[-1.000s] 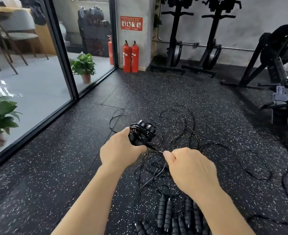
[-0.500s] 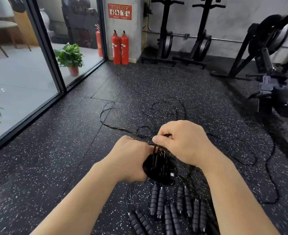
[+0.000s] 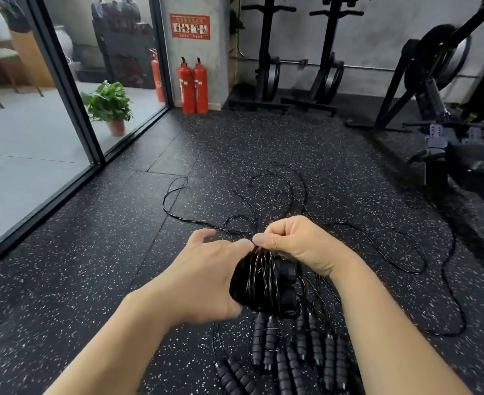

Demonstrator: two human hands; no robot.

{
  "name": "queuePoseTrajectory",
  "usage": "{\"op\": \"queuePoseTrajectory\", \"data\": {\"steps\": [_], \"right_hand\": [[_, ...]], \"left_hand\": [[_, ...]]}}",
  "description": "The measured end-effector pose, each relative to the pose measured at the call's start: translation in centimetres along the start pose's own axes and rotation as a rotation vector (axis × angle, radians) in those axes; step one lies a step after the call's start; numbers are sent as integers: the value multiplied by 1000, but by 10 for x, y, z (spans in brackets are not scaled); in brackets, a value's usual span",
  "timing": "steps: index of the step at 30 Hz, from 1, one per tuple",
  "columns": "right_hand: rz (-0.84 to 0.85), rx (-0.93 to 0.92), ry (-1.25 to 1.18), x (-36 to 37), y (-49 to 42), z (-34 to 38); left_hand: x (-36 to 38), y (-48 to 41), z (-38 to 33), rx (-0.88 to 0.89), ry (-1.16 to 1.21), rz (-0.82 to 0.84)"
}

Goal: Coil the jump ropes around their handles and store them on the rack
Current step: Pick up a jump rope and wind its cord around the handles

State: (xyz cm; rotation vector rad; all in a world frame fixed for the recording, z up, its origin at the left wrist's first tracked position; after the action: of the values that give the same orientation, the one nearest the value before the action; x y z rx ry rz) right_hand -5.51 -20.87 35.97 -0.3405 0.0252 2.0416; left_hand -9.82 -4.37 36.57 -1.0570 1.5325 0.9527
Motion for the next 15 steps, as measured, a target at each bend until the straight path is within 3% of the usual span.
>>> {"op": "queuePoseTrajectory", "data": {"steps": [9,12,15], "right_hand": [[-5,117,-362,10,0,-7],[-152,140,-275,10,1,-14],[-81,169,-85,17,3,-16]], "left_hand": [[-11,7,-3,-9,430,-24],[-15,10,-2,-17,674,-2],[-19,7,6,-60,770,-66]]}}
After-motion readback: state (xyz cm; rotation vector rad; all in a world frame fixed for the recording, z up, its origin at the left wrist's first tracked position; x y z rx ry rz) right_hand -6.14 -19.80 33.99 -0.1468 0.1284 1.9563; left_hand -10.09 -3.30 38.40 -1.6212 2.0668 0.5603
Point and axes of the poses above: each hand's wrist, its own y-axis away from the middle knuckle, its own x-axis out of the palm, z = x × y, the point moved 3 cm from there along -y, towards the middle knuckle, and after that the axes turned 14 degrees about -x, right-handed, at the moved point
